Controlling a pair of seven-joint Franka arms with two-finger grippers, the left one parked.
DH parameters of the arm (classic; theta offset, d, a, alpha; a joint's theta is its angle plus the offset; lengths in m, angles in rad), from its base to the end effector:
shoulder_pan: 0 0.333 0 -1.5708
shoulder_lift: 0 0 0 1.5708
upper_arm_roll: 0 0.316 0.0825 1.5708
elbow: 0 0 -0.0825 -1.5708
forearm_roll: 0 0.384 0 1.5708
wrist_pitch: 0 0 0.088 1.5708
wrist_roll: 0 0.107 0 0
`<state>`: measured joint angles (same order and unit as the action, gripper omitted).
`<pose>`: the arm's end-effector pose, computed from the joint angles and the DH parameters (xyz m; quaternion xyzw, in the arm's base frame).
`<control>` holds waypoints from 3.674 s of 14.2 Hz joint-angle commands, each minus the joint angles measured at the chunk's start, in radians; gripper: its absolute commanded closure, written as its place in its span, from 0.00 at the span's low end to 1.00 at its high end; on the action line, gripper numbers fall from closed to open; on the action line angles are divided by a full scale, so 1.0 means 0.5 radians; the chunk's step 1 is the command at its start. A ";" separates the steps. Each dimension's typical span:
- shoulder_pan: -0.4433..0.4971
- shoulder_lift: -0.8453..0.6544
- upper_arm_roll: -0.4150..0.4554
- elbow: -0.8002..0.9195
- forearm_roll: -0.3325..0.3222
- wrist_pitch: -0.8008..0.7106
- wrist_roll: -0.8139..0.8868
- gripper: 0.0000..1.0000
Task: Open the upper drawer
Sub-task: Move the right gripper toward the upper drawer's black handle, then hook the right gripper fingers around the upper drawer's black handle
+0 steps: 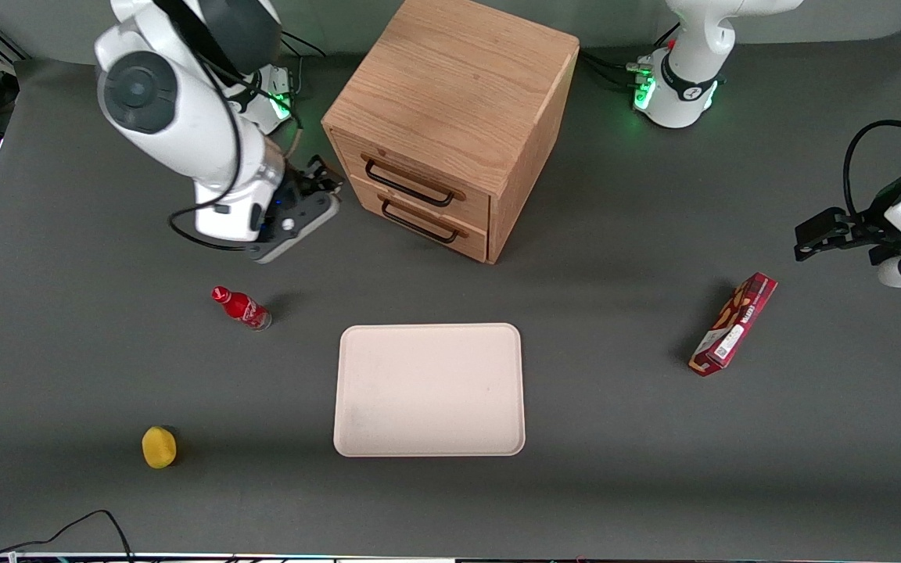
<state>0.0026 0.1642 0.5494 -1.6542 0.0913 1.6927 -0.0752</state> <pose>0.5124 0.3033 0.5146 -0.9490 -0.2986 0.0702 0.0732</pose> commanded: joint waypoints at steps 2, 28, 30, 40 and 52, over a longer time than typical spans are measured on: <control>-0.011 -0.013 0.101 -0.109 0.029 0.136 -0.337 0.00; 0.115 0.282 0.230 -0.262 0.173 0.422 -0.380 0.00; 0.115 0.282 0.230 -0.275 0.158 0.440 -0.380 0.00; 0.148 0.282 0.230 -0.391 0.146 0.597 -0.380 0.00; 0.179 0.371 0.226 -0.315 -0.048 0.603 -0.405 0.00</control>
<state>0.0802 0.3226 0.6664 -1.8422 0.0871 1.9918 -0.2553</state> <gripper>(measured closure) 0.000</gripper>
